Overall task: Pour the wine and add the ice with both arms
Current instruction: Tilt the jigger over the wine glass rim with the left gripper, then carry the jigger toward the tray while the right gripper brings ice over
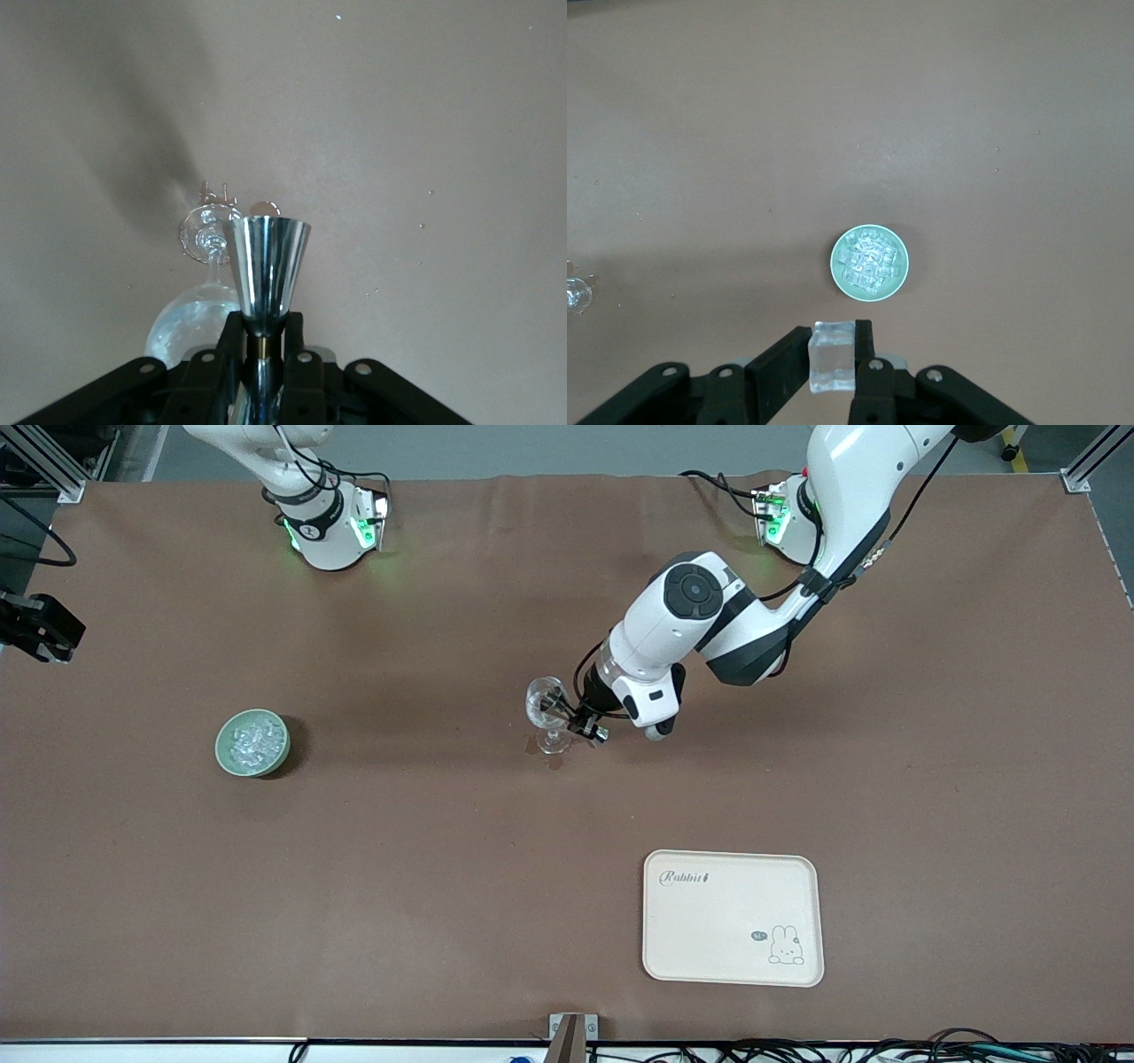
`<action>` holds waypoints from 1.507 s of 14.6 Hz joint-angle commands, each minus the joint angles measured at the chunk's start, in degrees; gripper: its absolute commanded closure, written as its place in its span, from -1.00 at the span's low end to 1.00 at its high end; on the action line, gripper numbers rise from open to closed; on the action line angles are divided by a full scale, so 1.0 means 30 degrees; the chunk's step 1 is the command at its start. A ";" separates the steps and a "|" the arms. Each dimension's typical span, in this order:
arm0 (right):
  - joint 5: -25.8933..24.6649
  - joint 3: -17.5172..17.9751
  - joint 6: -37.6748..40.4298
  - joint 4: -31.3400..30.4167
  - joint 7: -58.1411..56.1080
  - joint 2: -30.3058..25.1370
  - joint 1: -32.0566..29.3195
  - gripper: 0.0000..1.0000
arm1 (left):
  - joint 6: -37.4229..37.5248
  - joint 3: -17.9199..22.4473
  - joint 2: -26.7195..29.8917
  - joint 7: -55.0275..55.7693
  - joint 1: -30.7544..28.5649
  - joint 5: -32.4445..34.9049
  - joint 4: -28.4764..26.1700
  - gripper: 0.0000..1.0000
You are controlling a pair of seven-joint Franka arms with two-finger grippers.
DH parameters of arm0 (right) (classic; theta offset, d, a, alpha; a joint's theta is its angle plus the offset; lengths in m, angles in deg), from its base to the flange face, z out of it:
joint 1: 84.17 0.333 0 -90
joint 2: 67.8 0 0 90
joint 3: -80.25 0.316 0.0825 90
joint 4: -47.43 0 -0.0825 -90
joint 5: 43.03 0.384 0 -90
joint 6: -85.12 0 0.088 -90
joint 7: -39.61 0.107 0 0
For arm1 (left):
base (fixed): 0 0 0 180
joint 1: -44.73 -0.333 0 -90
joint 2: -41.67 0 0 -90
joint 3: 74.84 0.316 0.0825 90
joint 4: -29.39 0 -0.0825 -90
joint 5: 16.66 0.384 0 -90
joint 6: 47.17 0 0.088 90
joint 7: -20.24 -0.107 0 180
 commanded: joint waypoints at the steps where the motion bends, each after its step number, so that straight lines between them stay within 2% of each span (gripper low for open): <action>1: 0.0328 0.0005 -0.0064 0.0017 0.0250 -0.0032 0.0043 0.92 | 0.0743 -0.0289 0.0549 0.0033 -0.0350 0.0041 0.0156 0.99; 5: 0.0299 -0.0024 0.0199 0.0017 0.0280 -0.0032 0.0277 0.92 | 0.1213 -0.0173 0.1136 -0.0492 -0.0380 -0.1625 0.0068 0.99; 10: 0.0299 0.0210 0.0463 0.0017 0.1831 -0.0120 0.1564 0.92 | 0.1533 0.1259 0.2160 -0.4761 -0.0380 -0.7097 -0.0049 0.99; 13: 0.0299 0.0327 0.0230 0.0017 0.4020 -0.0061 0.3084 0.93 | 0.1652 0.2723 0.2308 -0.8336 -0.0351 -1.0642 -0.0049 0.99; 18: 0.0299 0.0357 -0.0355 -0.0012 0.9614 0.0143 0.7124 0.93 | 0.3993 0.6733 0.2543 -1.4487 -0.0117 -1.6737 0.0302 0.99; 20: 0.0299 0.0357 -0.1173 -0.0071 1.1986 0.0842 0.8823 0.93 | 0.4114 0.7559 0.2223 -1.6016 -0.0116 -1.7828 0.0651 0.99; 22: 0.0299 0.0357 -0.2343 -0.0071 1.4097 0.1896 1.0319 0.93 | 0.4840 0.8408 0.1054 -1.6168 -0.0116 -1.8007 0.2256 0.99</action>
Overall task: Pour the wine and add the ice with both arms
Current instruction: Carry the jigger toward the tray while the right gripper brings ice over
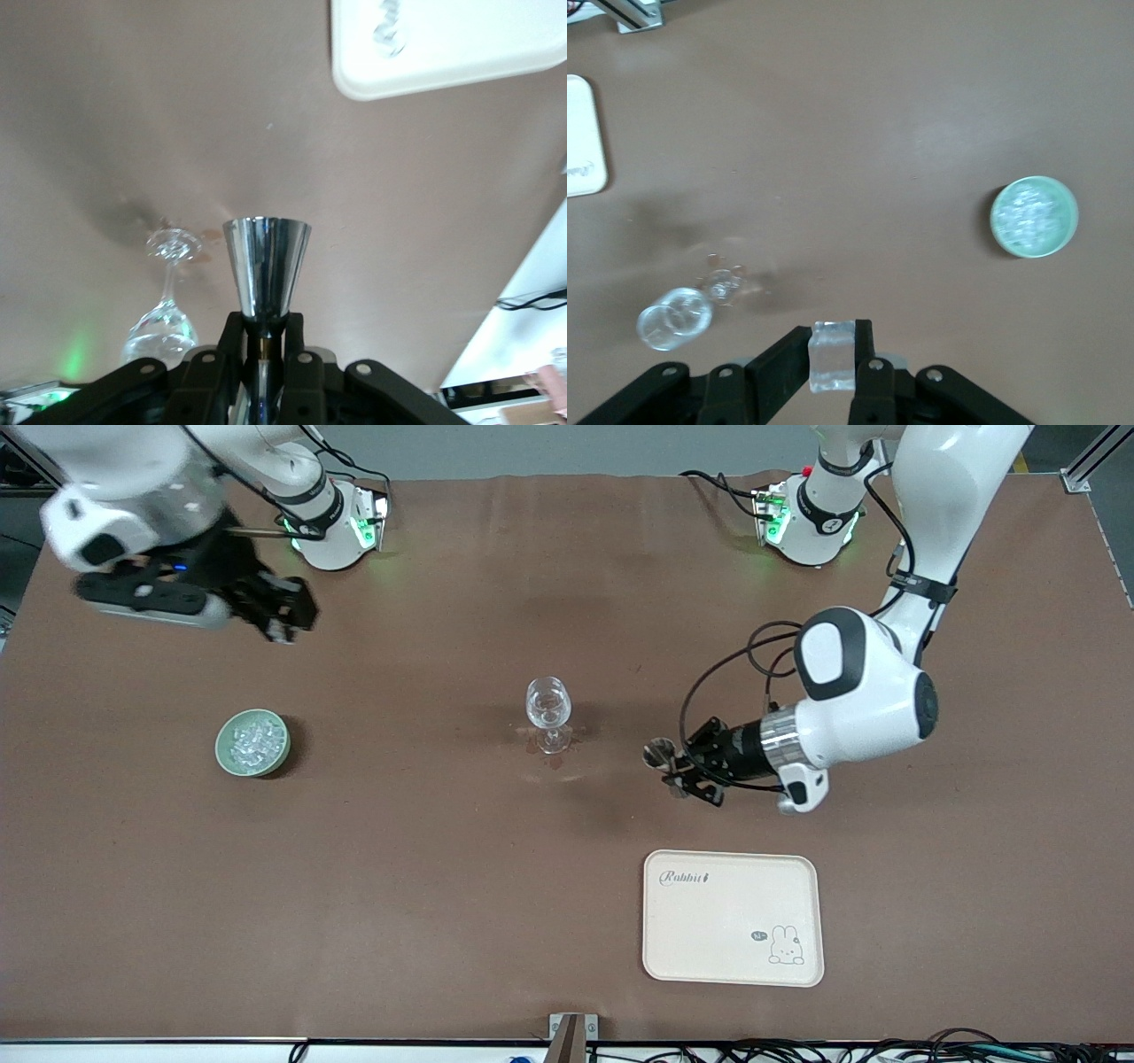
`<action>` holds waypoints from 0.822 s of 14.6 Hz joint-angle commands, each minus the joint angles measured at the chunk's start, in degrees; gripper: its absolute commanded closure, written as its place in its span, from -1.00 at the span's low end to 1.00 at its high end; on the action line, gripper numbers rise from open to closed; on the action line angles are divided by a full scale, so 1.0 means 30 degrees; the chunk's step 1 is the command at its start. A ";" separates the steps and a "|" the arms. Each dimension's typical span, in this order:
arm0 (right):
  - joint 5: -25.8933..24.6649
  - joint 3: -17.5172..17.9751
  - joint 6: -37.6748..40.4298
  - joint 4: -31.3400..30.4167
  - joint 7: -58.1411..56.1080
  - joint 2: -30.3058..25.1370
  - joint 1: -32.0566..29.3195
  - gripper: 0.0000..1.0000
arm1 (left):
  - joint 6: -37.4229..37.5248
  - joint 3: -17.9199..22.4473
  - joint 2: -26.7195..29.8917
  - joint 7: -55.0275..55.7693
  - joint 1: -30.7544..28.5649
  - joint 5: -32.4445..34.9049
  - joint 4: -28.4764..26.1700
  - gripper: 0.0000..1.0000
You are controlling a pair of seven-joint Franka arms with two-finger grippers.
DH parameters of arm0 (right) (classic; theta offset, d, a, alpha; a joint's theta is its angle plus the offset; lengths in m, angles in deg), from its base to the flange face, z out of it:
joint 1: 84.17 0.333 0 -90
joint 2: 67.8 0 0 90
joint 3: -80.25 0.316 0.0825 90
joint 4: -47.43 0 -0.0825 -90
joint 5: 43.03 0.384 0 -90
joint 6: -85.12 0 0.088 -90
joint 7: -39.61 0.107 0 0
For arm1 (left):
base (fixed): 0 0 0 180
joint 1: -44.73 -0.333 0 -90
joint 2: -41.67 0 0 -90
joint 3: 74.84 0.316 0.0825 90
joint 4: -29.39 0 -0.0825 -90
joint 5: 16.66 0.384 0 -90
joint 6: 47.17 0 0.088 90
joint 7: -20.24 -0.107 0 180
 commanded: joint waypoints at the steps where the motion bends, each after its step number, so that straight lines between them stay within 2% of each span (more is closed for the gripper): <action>1: 0.0162 -0.0208 -0.1562 0.0011 0.2673 0.1771 0.1959 0.93 | 0.1626 0.0982 -0.1758 -0.0233 0.0175 -0.0516 0.2823 0.99; 3: 0.0133 -0.0237 -0.2648 0.0011 0.4313 0.3034 0.3308 0.93 | 0.2451 0.1453 -0.3166 -0.0262 0.0000 -0.0748 0.4498 0.99; 5: 0.0132 -0.0237 -0.3409 0.0011 0.5284 0.3970 0.4275 0.93 | 0.2541 0.1981 -0.4076 -0.1135 -0.0205 -0.1246 0.5234 0.99; 7: -0.0130 -0.0237 -0.4492 0.0011 0.6366 0.5083 0.5009 0.93 | 0.2541 0.2186 -0.4723 -0.3355 -0.0615 -0.3084 0.5471 0.99; 9: -0.0161 -0.0237 -0.5577 0.0011 0.6839 0.6138 0.5391 0.93 | 0.2599 0.3354 -0.5249 -0.4914 -0.0558 -0.5192 0.5530 0.99; 12: -0.0307 -0.0266 -0.6401 0.0011 0.7748 0.7021 0.6212 0.93 | 0.3419 0.4118 -0.6304 -0.6820 -0.0558 -0.8065 0.5618 0.99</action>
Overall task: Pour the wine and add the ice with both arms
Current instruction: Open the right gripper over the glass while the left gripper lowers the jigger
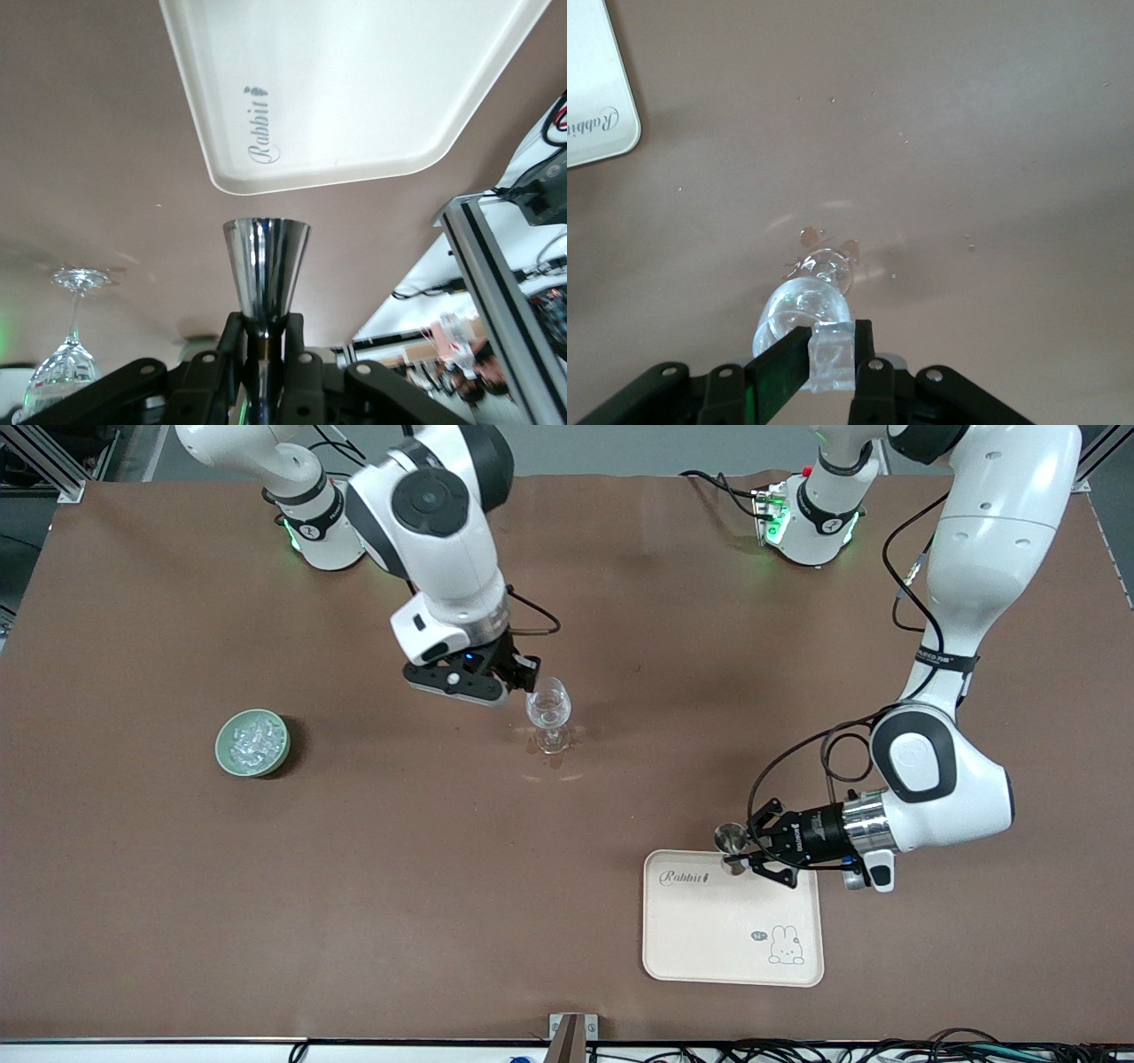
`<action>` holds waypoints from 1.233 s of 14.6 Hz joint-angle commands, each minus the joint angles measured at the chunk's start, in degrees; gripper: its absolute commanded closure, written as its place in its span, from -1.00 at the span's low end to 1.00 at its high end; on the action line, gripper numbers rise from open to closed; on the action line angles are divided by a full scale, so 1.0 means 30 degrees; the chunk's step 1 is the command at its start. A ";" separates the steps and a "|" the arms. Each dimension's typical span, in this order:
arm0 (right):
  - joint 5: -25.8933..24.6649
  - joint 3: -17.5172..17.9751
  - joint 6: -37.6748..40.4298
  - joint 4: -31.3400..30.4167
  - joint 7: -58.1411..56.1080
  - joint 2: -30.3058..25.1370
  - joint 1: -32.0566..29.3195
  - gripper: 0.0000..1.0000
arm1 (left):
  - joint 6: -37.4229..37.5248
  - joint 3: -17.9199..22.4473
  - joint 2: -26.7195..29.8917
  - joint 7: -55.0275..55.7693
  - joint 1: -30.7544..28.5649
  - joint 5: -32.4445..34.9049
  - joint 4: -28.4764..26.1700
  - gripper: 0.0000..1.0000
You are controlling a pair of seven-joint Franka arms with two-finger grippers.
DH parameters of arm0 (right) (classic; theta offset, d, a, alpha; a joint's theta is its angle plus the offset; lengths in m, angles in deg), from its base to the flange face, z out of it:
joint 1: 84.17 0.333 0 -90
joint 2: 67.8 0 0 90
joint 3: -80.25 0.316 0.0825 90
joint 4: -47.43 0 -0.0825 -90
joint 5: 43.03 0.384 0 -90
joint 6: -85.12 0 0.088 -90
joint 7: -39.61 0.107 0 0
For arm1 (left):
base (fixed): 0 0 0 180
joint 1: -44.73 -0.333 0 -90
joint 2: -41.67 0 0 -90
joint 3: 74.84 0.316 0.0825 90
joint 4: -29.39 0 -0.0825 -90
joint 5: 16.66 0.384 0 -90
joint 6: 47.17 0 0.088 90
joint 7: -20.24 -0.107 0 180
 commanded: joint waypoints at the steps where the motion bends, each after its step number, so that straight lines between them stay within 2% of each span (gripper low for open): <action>1: -0.0228 -0.0222 -0.0302 0.0186 0.0812 0.0541 0.0727 0.93 | 0.0639 0.0631 -0.1157 -0.1002 0.0090 -0.2537 0.0667 0.99; 5: -0.0228 -0.0222 -0.0799 0.0186 0.1222 0.1302 0.1284 0.92 | 0.0610 0.1160 -0.2797 -0.1530 0.0061 -0.4736 0.1456 0.99; 9: -0.0431 -0.0251 -0.1152 0.0186 0.1486 0.1655 0.1549 0.91 | -0.0353 0.1161 -0.3444 -0.2376 0.0236 -0.6612 0.1574 0.98; 12: -0.0462 -0.0251 -0.1152 0.0186 0.1486 0.1831 0.1666 0.81 | -0.0706 0.1161 -0.4117 -0.3345 0.0324 -0.7990 0.1750 0.98; 16: -0.0462 -0.0251 -0.1152 0.0186 0.1486 0.1948 0.1754 0.72 | -0.1088 0.1161 -0.5347 -0.3083 0.0441 -0.8229 0.2978 0.92; 17: -0.0462 -0.0251 -0.1152 0.0186 0.1486 0.1949 0.1754 0.61 | -0.1321 0.1161 -0.5495 -0.3025 0.0529 -0.8229 0.3155 0.91; 18: -0.0462 -0.0251 -0.1123 0.0186 0.1486 0.1949 0.1725 0.37 | -0.1353 0.1161 -0.5583 -0.3024 0.0558 -0.8229 0.3302 0.89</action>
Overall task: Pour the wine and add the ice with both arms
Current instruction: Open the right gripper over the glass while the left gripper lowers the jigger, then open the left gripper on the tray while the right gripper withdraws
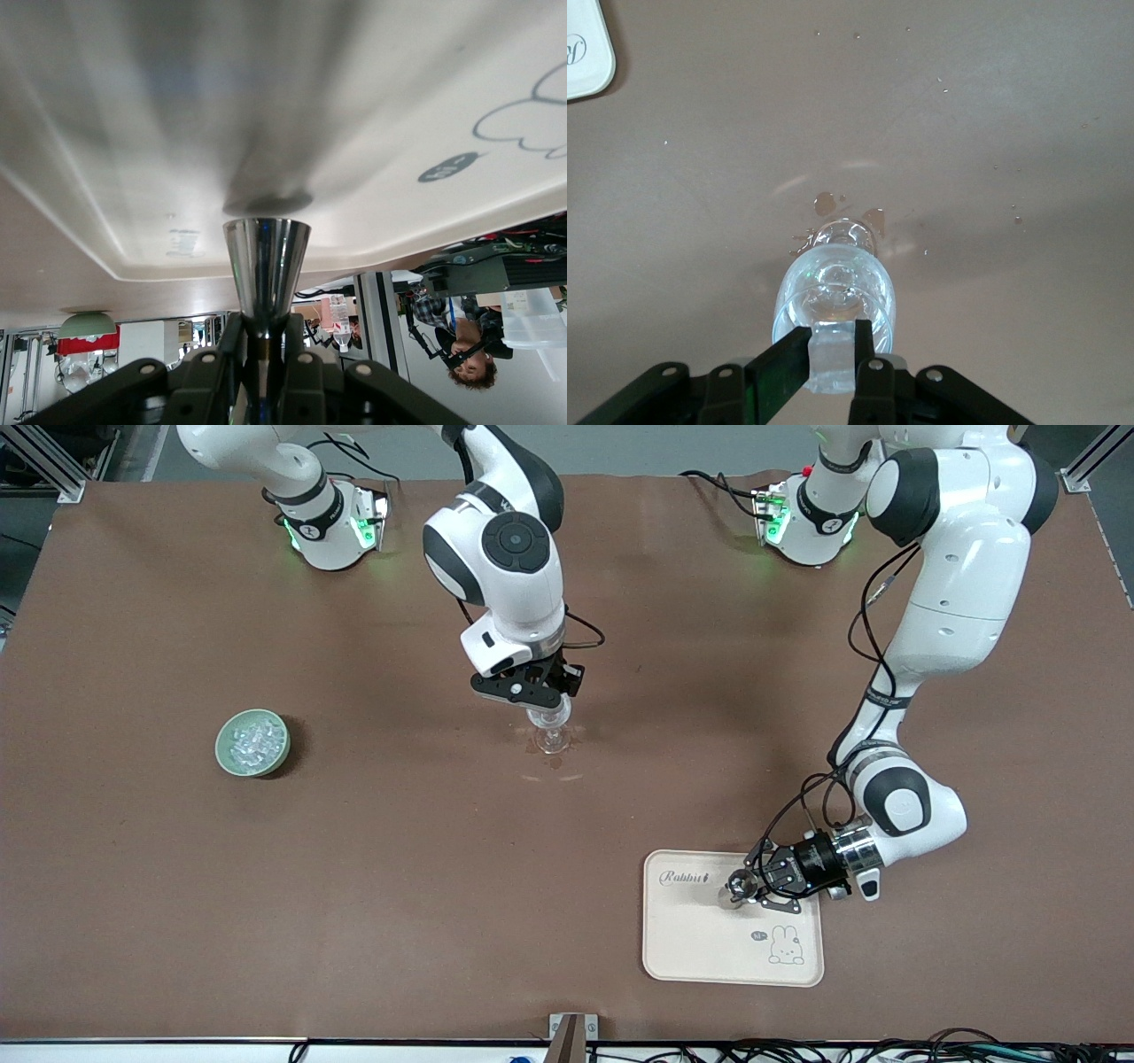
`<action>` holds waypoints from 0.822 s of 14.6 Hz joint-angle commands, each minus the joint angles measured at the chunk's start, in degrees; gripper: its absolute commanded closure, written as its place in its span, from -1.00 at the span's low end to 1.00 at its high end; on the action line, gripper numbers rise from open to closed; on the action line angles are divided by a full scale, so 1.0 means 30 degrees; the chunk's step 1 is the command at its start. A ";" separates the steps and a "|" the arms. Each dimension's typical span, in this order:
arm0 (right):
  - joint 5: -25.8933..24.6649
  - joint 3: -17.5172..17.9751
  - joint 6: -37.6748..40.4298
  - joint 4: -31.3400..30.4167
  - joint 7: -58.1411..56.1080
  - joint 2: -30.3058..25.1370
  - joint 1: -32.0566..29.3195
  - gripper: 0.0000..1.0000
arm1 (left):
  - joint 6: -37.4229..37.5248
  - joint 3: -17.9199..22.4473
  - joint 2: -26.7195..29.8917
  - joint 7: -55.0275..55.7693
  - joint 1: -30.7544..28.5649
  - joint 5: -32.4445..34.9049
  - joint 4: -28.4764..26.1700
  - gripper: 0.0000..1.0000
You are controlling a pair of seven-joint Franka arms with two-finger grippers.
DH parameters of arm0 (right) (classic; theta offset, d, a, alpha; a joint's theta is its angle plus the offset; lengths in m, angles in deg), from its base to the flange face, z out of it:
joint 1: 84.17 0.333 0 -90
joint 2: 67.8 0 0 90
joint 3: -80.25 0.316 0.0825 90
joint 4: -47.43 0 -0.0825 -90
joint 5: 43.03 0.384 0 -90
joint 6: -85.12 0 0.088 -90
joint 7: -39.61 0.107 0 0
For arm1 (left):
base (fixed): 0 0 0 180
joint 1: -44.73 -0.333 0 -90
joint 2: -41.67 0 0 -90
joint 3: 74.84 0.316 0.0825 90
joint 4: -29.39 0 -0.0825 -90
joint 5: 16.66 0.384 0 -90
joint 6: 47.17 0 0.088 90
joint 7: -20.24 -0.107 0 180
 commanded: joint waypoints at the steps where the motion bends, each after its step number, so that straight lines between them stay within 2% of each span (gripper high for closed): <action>1: -0.0335 -0.0221 0.0003 0.0150 0.0492 0.0083 0.0261 0.18 | -0.0302 0.0112 -0.0691 0.0082 0.0308 -0.0495 0.1142 0.87; 2: -0.0335 -0.0221 0.0003 0.0208 0.0463 0.0083 0.0261 0.03 | -0.0389 0.0112 -0.0750 0.0081 0.0308 -0.0495 0.1143 0.83; 3: -0.0364 -0.0221 0.0003 0.0267 0.0462 0.0083 0.0232 -0.09 | -0.0419 0.0112 -0.0751 -0.0093 0.0337 -0.0495 0.1114 0.58; 4: -0.0364 -0.0250 0.0003 0.0268 0.0462 0.0083 0.0232 -0.14 | -0.0419 0.0112 -0.0838 -0.0239 0.0396 -0.0437 0.1085 0.04; 5: -0.0364 -0.0251 0.0003 0.0297 0.0462 0.0054 0.0232 -0.14 | -0.0419 0.0141 -0.0780 -0.0241 0.0425 -0.0408 0.1055 -0.99; 7: -0.0335 -0.0280 0.0091 0.0355 0.0346 -0.0005 0.0057 -0.17 | -0.0390 0.0141 -0.0605 -0.0153 0.0338 -0.0320 0.0997 -1.00; 8: -0.0335 -0.0309 0.0149 0.0414 0.0287 -0.0179 -0.0060 -0.27 | -0.0332 0.0141 -0.0488 -0.0153 0.0280 -0.0145 0.0968 -1.00; 10: -0.0364 -0.0455 0.0789 0.0648 0.0286 -0.0820 -0.0410 -0.81 | -0.0215 0.0345 0.0387 -0.0124 0.0250 0.0467 0.0386 -1.00; 11: -0.0452 -0.0717 0.1229 0.0649 0.0258 -0.1377 -0.0616 -1.00 | -0.0185 0.0404 0.0943 -0.0095 0.0192 0.1081 -0.0141 -1.00; 12: -0.0742 -0.1009 0.1698 0.0649 0.0170 -0.1991 -0.0792 -1.00 | -0.0156 0.0463 0.1471 -0.0094 0.0104 0.1522 -0.0813 -1.00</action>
